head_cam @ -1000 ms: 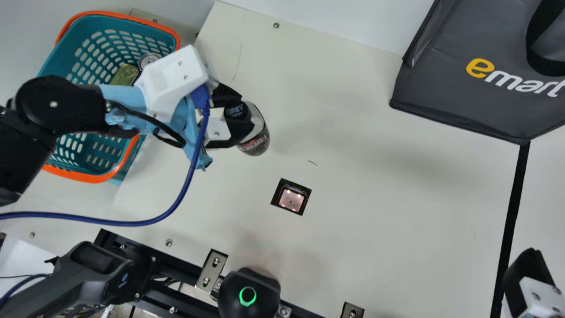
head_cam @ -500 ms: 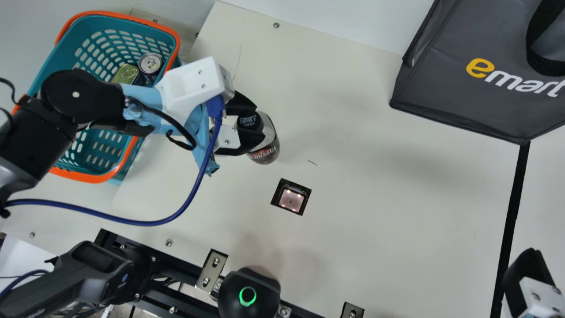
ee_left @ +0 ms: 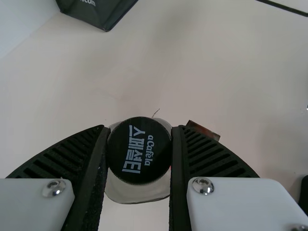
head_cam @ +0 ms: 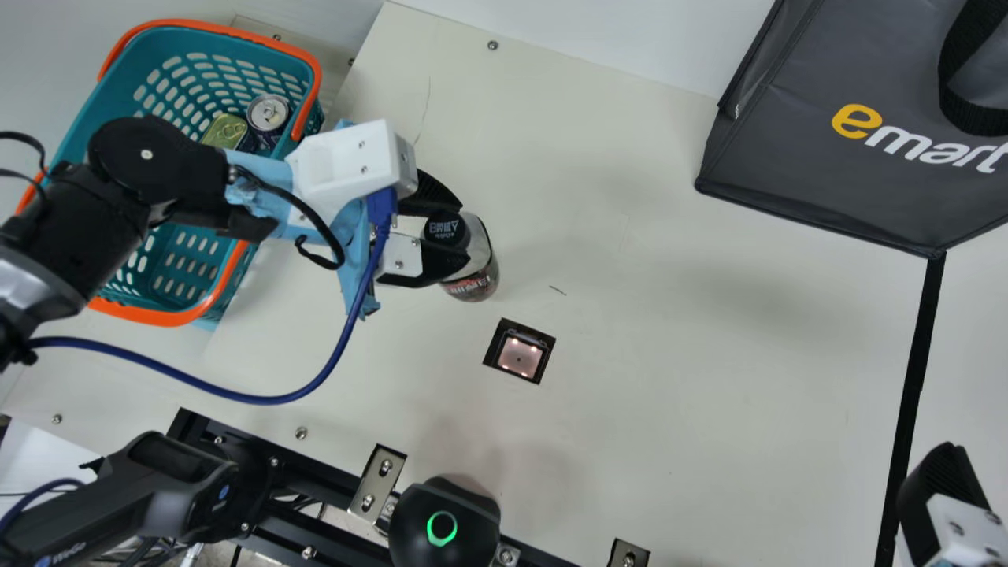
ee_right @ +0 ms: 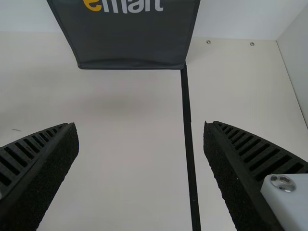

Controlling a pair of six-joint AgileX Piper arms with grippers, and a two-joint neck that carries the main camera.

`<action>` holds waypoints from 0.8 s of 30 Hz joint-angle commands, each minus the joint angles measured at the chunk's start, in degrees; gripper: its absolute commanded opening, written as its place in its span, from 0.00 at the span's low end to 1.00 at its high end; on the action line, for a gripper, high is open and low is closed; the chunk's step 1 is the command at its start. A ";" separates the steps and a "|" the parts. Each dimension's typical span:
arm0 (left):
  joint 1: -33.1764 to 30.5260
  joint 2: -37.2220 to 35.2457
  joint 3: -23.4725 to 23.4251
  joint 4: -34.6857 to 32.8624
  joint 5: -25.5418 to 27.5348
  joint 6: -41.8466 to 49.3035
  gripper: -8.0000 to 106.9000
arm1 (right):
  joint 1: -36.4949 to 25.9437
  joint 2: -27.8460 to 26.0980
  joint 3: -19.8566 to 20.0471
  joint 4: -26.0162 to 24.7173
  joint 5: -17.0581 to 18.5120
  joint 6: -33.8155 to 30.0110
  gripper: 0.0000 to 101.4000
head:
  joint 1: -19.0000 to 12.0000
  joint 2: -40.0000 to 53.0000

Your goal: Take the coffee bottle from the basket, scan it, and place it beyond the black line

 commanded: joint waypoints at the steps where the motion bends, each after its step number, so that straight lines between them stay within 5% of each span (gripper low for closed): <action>1: 0.27 0.27 0.10 -0.30 0.61 1.76 0.16 | 0.00 0.00 0.00 0.00 0.00 0.00 0.90 | -1.57 0.14; 24: 2.90 3.66 -0.09 -1.28 5.25 12.13 0.16 | 0.00 0.00 0.00 0.00 0.00 0.00 0.90 | -1.57 0.14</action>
